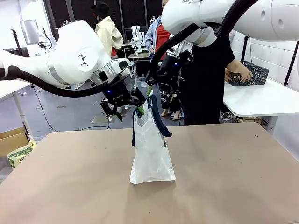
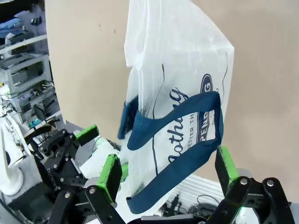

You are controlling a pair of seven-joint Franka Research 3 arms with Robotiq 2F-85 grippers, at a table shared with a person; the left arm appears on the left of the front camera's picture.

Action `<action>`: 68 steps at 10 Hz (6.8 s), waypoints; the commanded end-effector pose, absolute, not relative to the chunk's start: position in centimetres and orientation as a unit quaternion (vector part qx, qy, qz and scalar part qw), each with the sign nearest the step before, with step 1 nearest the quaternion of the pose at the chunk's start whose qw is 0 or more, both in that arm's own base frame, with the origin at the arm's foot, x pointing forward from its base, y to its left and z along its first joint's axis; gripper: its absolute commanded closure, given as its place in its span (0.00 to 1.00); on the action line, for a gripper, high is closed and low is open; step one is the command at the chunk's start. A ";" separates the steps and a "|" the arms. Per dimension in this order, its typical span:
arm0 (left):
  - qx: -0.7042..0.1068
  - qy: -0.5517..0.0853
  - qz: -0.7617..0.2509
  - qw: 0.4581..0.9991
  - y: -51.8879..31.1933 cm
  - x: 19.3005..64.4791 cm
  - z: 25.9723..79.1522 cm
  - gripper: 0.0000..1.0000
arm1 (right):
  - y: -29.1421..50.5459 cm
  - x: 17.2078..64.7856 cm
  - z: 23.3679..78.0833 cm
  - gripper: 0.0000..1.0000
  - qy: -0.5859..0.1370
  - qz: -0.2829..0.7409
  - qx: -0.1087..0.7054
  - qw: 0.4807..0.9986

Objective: Transfer purchased items from the store into the shopping bag.
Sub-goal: Open the Reusable shopping bag in the center of the table, then move the Reusable shopping bag to the right side of the table.

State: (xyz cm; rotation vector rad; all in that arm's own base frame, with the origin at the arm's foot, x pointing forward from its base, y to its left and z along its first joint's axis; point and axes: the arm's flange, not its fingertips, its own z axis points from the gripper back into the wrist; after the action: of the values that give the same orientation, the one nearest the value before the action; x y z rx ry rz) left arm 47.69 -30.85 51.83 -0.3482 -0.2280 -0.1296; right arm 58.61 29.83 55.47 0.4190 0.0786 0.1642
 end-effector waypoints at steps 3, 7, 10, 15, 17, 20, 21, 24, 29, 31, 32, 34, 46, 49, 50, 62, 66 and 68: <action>-0.156 -0.111 -0.046 0.980 -31.2 47.7 52.1 0.00 | 29.7 57.4 53.3 0.00 0.053 0.085 0.201 0.974; -0.159 -0.116 -0.049 0.979 -31.0 47.5 52.2 0.00 | 29.5 57.6 51.7 0.00 0.077 0.074 0.178 0.978; -0.160 -0.113 -0.056 0.979 -31.0 47.5 52.2 0.00 | 29.5 57.1 54.6 0.00 0.023 0.077 0.175 0.981; -0.159 -0.115 -0.060 0.979 -31.0 47.3 52.4 0.00 | 30.5 58.2 54.6 0.00 0.025 0.093 0.171 0.981; -0.159 -0.113 -0.062 0.979 -31.0 47.3 52.5 0.00 | 31.0 59.1 54.7 0.00 0.006 0.099 0.178 0.979; -0.159 -0.113 -0.062 0.979 -30.9 47.3 52.5 0.00 | 31.3 59.7 55.1 0.00 0.003 0.098 0.178 0.979; -0.159 -0.114 -0.062 0.979 -30.9 47.3 52.5 0.00 | 31.3 59.7 55.7 0.00 -0.002 0.099 0.178 0.979; -0.160 -0.113 -0.064 0.979 -30.8 47.4 52.4 0.00 | 31.5 59.6 56.4 0.00 -0.003 0.104 0.174 0.979; -0.161 -0.111 -0.062 0.979 -30.7 47.4 52.4 0.00 | 32.0 60.1 54.1 0.00 0.036 0.113 0.179 0.977; -0.159 -0.114 -0.062 0.979 -30.6 47.5 52.3 0.00 | 31.5 60.0 53.2 0.00 0.056 0.107 0.168 0.978; -0.145 -0.128 -0.101 0.976 -30.2 47.5 52.3 0.00 | 31.1 59.7 52.9 0.00 0.051 0.155 0.149 0.975; -0.106 -0.141 -0.120 0.977 -30.0 47.3 52.1 0.24 | 30.9 59.3 52.6 0.20 0.067 0.206 0.125 0.968; -0.050 -0.151 -0.152 0.975 -25.9 46.9 53.8 1.00 | 25.7 52.5 53.8 1.00 0.032 0.179 0.020 0.983; -0.034 -0.154 -0.159 0.975 -25.5 47.4 53.6 1.00 | 23.7 52.2 54.3 1.00 0.055 0.196 0.006 0.979; -0.030 -0.151 -0.149 0.977 -25.0 47.4 53.6 1.00 | 23.2 52.2 54.5 1.00 0.057 0.207 0.008 0.977; -0.027 -0.137 -0.159 0.977 -24.8 47.4 53.1 1.00 | 23.4 52.7 55.0 1.00 0.055 0.206 0.020 0.977; -0.027 -0.137 -0.159 0.977 -24.8 47.4 53.1 1.00 | 23.4 52.7 55.0 1.00 0.055 0.206 0.020 0.977; -0.027 -0.137 -0.159 0.977 -24.8 47.4 53.1 1.00 | 23.4 52.7 55.0 1.00 0.055 0.206 0.020 0.977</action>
State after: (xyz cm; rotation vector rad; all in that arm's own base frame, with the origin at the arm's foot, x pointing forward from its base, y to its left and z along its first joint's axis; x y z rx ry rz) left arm 47.30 -24.95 53.01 -0.0556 -0.2732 -0.3238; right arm 52.67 23.57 55.03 0.0420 0.1107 0.4210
